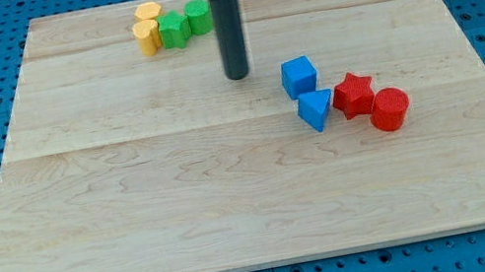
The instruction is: Move the yellow hexagon towards the left center
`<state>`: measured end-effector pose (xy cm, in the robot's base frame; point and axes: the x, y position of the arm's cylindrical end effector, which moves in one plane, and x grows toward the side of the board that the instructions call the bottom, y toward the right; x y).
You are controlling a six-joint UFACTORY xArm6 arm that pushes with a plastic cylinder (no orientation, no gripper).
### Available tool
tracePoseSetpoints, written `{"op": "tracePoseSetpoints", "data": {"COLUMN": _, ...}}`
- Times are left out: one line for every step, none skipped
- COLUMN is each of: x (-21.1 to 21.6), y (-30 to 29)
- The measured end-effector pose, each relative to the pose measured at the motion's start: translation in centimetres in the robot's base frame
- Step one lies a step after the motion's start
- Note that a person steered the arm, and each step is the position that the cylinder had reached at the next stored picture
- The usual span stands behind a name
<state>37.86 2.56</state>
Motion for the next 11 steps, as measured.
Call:
{"op": "tracePoseSetpoints", "data": {"x": 3.3, "y": 2.8}}
{"op": "tracePoseSetpoints", "data": {"x": 4.7, "y": 2.2}}
{"op": "tracePoseSetpoints", "data": {"x": 1.0, "y": -1.7}}
{"op": "tracePoseSetpoints", "data": {"x": -0.9, "y": -2.3}}
{"op": "tracePoseSetpoints", "data": {"x": -1.0, "y": -1.4}}
{"op": "tracePoseSetpoints", "data": {"x": -0.6, "y": 0.5}}
{"op": "tracePoseSetpoints", "data": {"x": -0.6, "y": 1.2}}
{"op": "tracePoseSetpoints", "data": {"x": -0.6, "y": 1.6}}
{"op": "tracePoseSetpoints", "data": {"x": -0.5, "y": -1.0}}
{"op": "tracePoseSetpoints", "data": {"x": -4.5, "y": 4.3}}
{"op": "tracePoseSetpoints", "data": {"x": -12.6, "y": 2.2}}
